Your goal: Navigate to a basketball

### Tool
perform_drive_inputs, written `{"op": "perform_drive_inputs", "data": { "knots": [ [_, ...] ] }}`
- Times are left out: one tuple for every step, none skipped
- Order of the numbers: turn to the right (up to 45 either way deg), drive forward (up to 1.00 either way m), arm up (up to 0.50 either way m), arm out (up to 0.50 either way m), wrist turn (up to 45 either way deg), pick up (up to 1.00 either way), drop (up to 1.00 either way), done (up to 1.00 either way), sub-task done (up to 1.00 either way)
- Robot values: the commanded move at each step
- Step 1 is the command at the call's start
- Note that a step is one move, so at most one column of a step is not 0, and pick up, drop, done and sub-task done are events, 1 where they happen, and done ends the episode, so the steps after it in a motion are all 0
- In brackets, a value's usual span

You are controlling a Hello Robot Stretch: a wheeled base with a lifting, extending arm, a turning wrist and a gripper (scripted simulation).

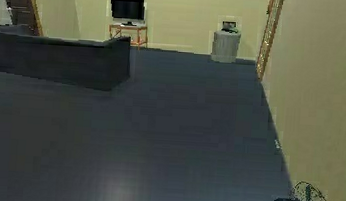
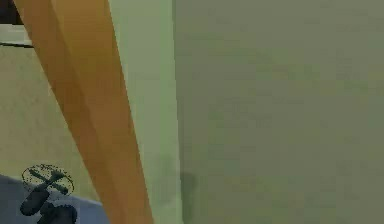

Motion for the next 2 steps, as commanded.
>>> {"op": "perform_drive_inputs", "data": {
  "knots": [
    [-45.0, 0.00, 0.00, 0.00, 0.0, 0.00, 0.00, 0.00, 0.00],
    [-36.0, 0.00, 0.00, 0.00, 0.0, 0.00, 0.00, 0.00, 0.00]
  ]
}}
